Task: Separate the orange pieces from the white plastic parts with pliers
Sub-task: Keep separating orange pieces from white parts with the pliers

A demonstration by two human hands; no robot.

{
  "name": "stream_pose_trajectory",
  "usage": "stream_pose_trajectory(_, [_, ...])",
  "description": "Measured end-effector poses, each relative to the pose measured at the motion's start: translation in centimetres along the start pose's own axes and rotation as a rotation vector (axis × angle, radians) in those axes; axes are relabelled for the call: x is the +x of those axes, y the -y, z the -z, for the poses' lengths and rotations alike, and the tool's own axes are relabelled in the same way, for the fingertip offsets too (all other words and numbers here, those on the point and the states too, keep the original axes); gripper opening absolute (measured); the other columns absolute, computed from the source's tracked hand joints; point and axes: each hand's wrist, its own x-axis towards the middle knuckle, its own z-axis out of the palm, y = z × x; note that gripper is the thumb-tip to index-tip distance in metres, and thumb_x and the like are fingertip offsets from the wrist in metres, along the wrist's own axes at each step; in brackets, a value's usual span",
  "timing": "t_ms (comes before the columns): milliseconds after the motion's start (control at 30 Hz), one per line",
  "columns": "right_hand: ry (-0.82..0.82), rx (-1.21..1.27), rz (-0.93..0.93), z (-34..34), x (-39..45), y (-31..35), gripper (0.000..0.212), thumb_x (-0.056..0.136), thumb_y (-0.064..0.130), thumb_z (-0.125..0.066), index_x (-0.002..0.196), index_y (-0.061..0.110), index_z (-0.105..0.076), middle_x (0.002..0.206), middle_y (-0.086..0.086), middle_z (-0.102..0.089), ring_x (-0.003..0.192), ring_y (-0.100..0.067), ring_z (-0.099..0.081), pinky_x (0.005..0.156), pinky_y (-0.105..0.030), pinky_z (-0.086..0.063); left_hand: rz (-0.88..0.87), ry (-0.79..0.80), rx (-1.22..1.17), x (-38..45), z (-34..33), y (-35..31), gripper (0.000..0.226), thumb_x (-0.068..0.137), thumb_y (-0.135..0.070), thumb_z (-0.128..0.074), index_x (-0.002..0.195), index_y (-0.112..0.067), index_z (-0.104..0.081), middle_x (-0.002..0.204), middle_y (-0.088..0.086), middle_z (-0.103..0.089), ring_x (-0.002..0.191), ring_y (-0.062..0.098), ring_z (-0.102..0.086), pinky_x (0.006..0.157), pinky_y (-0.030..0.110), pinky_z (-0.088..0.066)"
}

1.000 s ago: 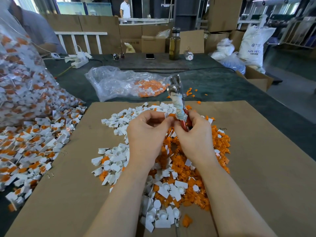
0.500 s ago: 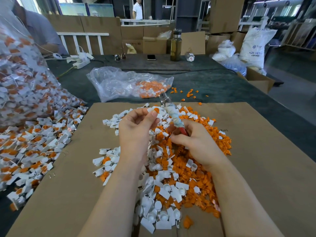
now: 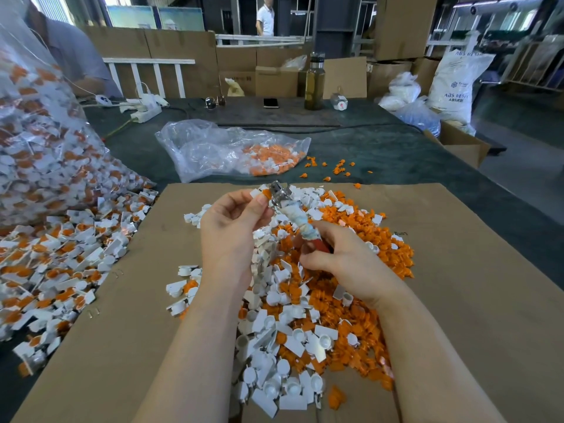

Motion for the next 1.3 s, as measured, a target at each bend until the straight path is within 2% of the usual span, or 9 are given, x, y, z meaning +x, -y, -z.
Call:
stream_pose_trajectory(100, [-0.143,0.048,0.044,-0.5,0.2,-0.3,0.014,0.086,0.022,-0.068,0.097,0.013,-0.065,0.083,-0.007,-0.064,0.075,-0.02,-0.06,0.076,-0.041,-0.051,-0.037,-0.031,0.166,-0.2,-0.4,0.3,0.012,0.086,-0.005,-0.074,0.08,-0.014,-0.068,0.062,-0.008,-0.07,0.061,0.005,-0.067,0.064,0.018,-0.055])
stream_pose_trajectory(233, [-0.43,0.082,0.142,-1.2,0.6,-0.3,0.013,0.091,0.024,-0.065,0.082,0.016,-0.063,0.059,0.006,-0.052,0.053,-0.002,-0.046,0.05,-0.013,-0.039,-0.08,-0.011,0.395,-1.0,-1.6,0.9,0.015,0.083,-0.016,-0.079,0.078,-0.024,-0.067,0.065,-0.011,-0.071,0.064,0.003,-0.069,0.062,0.015,-0.055])
stream_pose_trajectory(400, [-0.562,0.045,0.203,-1.4,0.7,0.0,0.03,0.093,0.021,-0.065,0.07,0.034,-0.05,0.053,0.024,-0.052,0.049,0.002,-0.046,0.048,-0.009,-0.036,-0.125,0.025,0.507,-1.7,-2.5,1.4,0.012,0.082,-0.022,-0.08,0.081,-0.026,-0.068,0.069,-0.009,-0.069,0.059,-0.001,-0.062,0.055,0.009,-0.046])
stream_pose_trajectory(733, [-0.605,0.03,0.168,-1.7,0.9,-0.2,0.033,0.093,0.025,-0.063,0.066,0.031,-0.045,0.051,0.024,-0.051,0.047,0.001,-0.046,0.046,-0.013,-0.036,-0.207,0.018,0.518,-2.1,-2.6,1.6,0.018,0.083,-0.022,-0.08,0.076,-0.033,-0.066,0.068,-0.016,-0.067,0.066,-0.004,-0.062,0.059,0.007,-0.046])
stream_pose_trajectory(900, [-0.545,0.029,0.183,-1.4,0.8,-0.2,0.018,0.092,0.026,-0.064,0.077,0.03,-0.055,0.06,0.022,-0.057,0.052,0.001,-0.049,0.049,-0.012,-0.038,-0.169,0.034,0.491,-1.8,-2.4,1.6,0.013,0.084,-0.02,-0.079,0.08,-0.028,-0.068,0.073,-0.01,-0.07,0.068,0.003,-0.066,0.063,0.013,-0.052])
stream_pose_trajectory(1000, [-0.43,0.077,0.138,-0.7,0.7,-0.4,0.003,0.091,0.025,-0.066,0.091,0.025,-0.064,0.074,0.01,-0.064,0.065,-0.003,-0.058,0.057,-0.014,-0.045,-0.058,0.011,0.322,-1.3,-2.0,1.2,0.012,0.085,-0.013,-0.076,0.08,-0.021,-0.069,0.07,-0.006,-0.072,0.066,0.009,-0.069,0.062,0.017,-0.053])
stream_pose_trajectory(1133, [-0.246,0.088,0.047,0.1,0.2,-0.6,0.007,0.089,0.024,-0.067,0.095,0.023,-0.065,0.092,-0.003,-0.067,0.081,-0.011,-0.062,0.071,-0.02,-0.05,0.039,0.034,-0.01,-0.6,-1.0,0.7,0.011,0.087,0.0,-0.07,0.081,-0.009,-0.066,0.063,-0.005,-0.069,0.06,0.009,-0.067,0.064,0.019,-0.056])
stream_pose_trajectory(1233, [-0.108,0.054,0.013,0.3,0.0,-0.4,0.018,0.085,0.026,-0.069,0.099,0.017,-0.063,0.091,-0.007,-0.065,0.084,-0.022,-0.063,0.077,-0.039,-0.051,0.046,0.037,-0.086,-0.3,-0.5,0.5,0.008,0.088,0.0,-0.069,0.084,-0.007,-0.067,0.065,-0.003,-0.069,0.06,0.009,-0.066,0.065,0.02,-0.056])
stream_pose_trajectory(1300, [-0.03,-0.007,-0.001,0.3,0.0,-0.2,0.024,0.086,0.027,-0.069,0.105,0.016,-0.061,0.096,-0.005,-0.066,0.087,-0.02,-0.063,0.082,-0.04,-0.05,0.039,0.032,-0.101,-0.2,-0.3,0.5,0.006,0.088,-0.001,-0.068,0.086,-0.006,-0.067,0.066,-0.003,-0.069,0.061,0.01,-0.066,0.065,0.02,-0.055])
